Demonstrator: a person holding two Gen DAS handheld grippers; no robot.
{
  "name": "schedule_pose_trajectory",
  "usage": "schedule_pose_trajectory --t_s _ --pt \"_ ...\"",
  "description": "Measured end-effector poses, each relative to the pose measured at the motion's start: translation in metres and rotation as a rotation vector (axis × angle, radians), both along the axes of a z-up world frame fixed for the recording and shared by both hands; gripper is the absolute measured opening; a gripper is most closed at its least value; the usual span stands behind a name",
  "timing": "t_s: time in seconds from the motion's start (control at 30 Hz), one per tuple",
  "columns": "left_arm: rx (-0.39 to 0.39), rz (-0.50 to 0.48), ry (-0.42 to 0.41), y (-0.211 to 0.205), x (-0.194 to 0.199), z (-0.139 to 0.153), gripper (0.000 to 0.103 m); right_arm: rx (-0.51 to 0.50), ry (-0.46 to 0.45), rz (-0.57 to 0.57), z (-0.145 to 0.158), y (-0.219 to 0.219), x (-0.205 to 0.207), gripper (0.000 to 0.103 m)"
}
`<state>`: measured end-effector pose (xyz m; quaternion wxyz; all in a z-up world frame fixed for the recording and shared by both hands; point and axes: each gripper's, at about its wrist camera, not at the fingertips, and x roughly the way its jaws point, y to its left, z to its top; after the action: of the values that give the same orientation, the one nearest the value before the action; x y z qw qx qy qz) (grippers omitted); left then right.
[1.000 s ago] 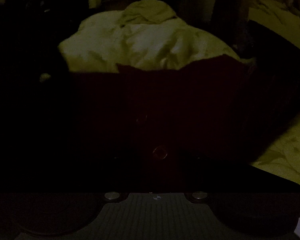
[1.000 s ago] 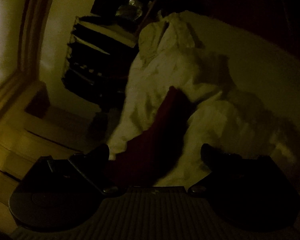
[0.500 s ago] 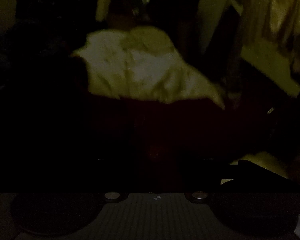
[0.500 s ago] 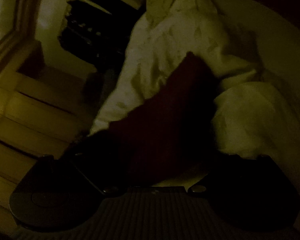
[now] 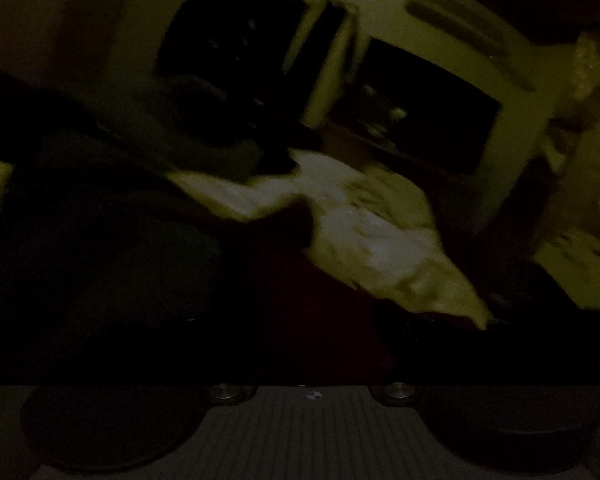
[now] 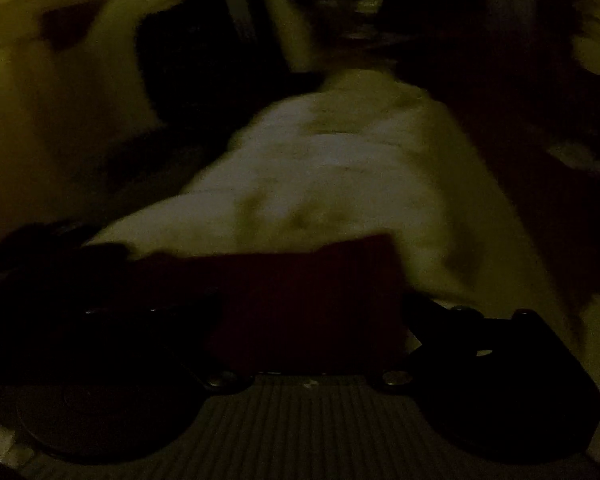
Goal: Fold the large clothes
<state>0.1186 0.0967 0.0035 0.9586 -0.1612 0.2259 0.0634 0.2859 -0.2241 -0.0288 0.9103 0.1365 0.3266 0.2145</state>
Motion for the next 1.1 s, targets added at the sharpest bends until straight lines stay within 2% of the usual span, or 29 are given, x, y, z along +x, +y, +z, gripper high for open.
schedule_pose_trajectory --t_s 0.07,0.13,0.17,0.23,0.3,0.37,0.47,0.57,0.63,0.7,0.8,0.87,0.9,0.93,0.97,1.1 --pt "0.043 0.045 -0.041 0.001 -0.007 0.003 0.103 0.045 0.019 0.105 0.018 0.022 -0.001 0.1" --pt "0.031 0.046 -0.032 0.005 -0.003 0.007 0.103 0.131 0.068 0.2 0.034 0.047 0.006 0.1" --pt "0.016 0.031 -0.039 0.007 0.002 0.008 0.103 0.181 0.108 0.231 0.04 0.06 0.013 0.101" --pt "0.039 0.006 -0.059 0.007 0.013 0.011 0.103 0.256 0.207 0.272 0.048 0.084 0.032 0.101" --pt "0.068 0.022 -0.014 0.006 0.036 0.006 0.103 0.289 0.291 0.284 0.055 0.116 0.051 0.101" --pt "0.034 -0.008 0.001 0.008 0.055 -0.005 0.103 0.247 0.364 0.305 0.06 0.152 0.072 0.101" --pt "0.057 0.045 -0.015 0.011 0.062 -0.021 0.103 0.149 0.417 0.339 0.064 0.204 0.091 0.101" --pt "0.037 0.046 -0.077 0.013 0.046 -0.031 0.101 0.065 0.43 0.389 0.06 0.249 0.105 0.101" --pt "0.056 0.039 -0.105 0.011 0.038 -0.037 0.099 0.028 0.473 0.418 0.047 0.271 0.115 0.101" --pt "0.058 0.032 -0.119 0.011 0.034 -0.039 0.098 0.004 0.508 0.385 0.033 0.291 0.12 0.101" --pt "0.068 0.037 -0.101 0.012 0.037 -0.041 0.093 -0.065 0.534 0.419 0.012 0.319 0.119 0.091" --pt "0.058 0.027 -0.117 0.014 0.035 -0.044 0.093 -0.168 0.466 0.401 0.007 0.33 0.112 0.067" --pt "0.055 0.021 -0.117 0.014 0.036 -0.044 0.093 -0.195 0.43 0.392 0.006 0.33 0.11 0.06" --pt "0.058 0.016 -0.114 0.011 0.036 -0.044 0.093 -0.219 0.402 0.389 0.005 0.329 0.109 0.047" --pt "0.06 0.014 -0.115 0.012 0.034 -0.043 0.093 -0.239 0.387 0.402 0.005 0.327 0.107 0.039" --pt "0.03 -0.005 -0.116 0.016 0.037 -0.037 0.094 -0.194 0.345 0.407 0.012 0.313 0.105 0.028"
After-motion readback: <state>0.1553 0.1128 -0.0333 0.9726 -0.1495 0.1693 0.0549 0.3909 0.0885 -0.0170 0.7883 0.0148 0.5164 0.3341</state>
